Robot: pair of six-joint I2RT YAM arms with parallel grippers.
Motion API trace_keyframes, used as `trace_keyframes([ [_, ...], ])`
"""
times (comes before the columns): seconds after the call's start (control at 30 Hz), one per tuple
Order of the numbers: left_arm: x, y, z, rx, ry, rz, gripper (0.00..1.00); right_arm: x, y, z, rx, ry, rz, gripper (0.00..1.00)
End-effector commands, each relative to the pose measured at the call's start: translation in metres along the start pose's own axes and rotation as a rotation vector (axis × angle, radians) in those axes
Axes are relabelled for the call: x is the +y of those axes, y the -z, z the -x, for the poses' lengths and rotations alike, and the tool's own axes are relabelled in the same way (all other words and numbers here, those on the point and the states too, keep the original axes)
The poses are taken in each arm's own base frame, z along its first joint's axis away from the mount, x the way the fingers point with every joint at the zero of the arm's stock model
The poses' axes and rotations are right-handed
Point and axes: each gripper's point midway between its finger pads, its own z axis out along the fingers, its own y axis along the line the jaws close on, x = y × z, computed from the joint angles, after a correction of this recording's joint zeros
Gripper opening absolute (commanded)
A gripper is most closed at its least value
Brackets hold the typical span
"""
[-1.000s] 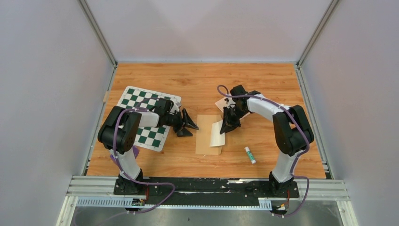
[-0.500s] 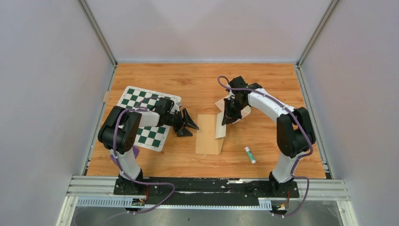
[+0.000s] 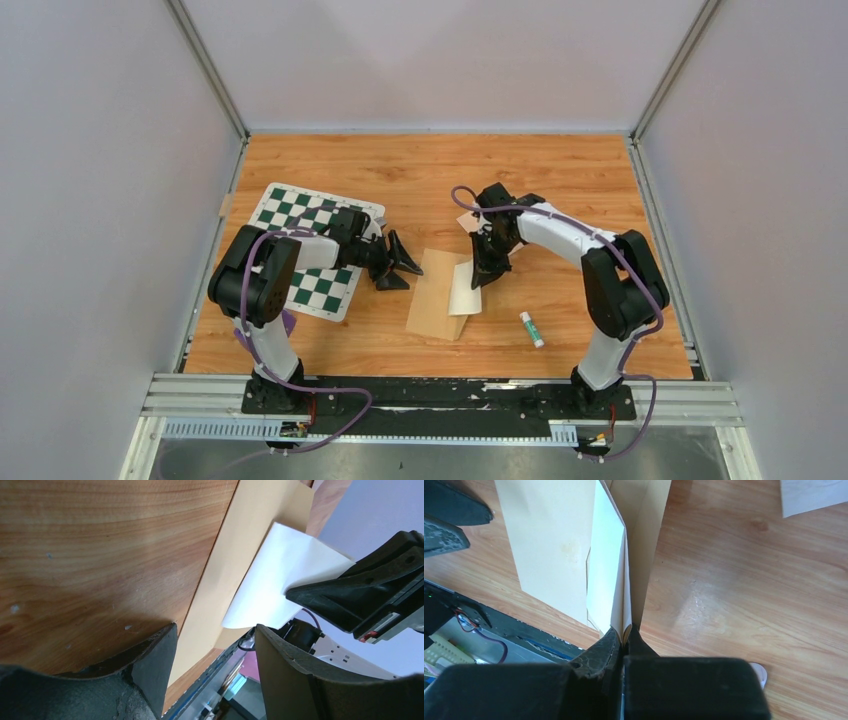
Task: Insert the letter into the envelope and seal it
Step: Place the letter in the envelope.
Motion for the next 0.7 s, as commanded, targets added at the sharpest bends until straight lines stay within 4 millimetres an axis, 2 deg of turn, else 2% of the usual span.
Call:
trace_keyframes([
  [0.0,0.053,-0.008,0.000,-0.055,0.030,0.180,0.69,0.008,0.001,0.006,-0.055,0.018,0.002,0.00],
  [0.27,0.055,-0.010,-0.002,-0.046,0.046,0.174,0.69,0.018,-0.001,0.010,-0.030,-0.004,0.000,0.00],
  [0.4,0.055,-0.008,-0.003,-0.047,0.051,0.188,0.68,0.009,-0.003,0.008,0.011,-0.093,-0.077,0.00],
  [0.53,0.051,-0.002,-0.002,-0.064,0.037,0.199,0.67,0.007,0.006,0.013,0.018,-0.151,-0.121,0.00],
  [0.67,0.053,0.001,-0.006,-0.075,0.049,0.198,0.67,0.001,0.005,0.007,0.032,-0.237,-0.165,0.00],
])
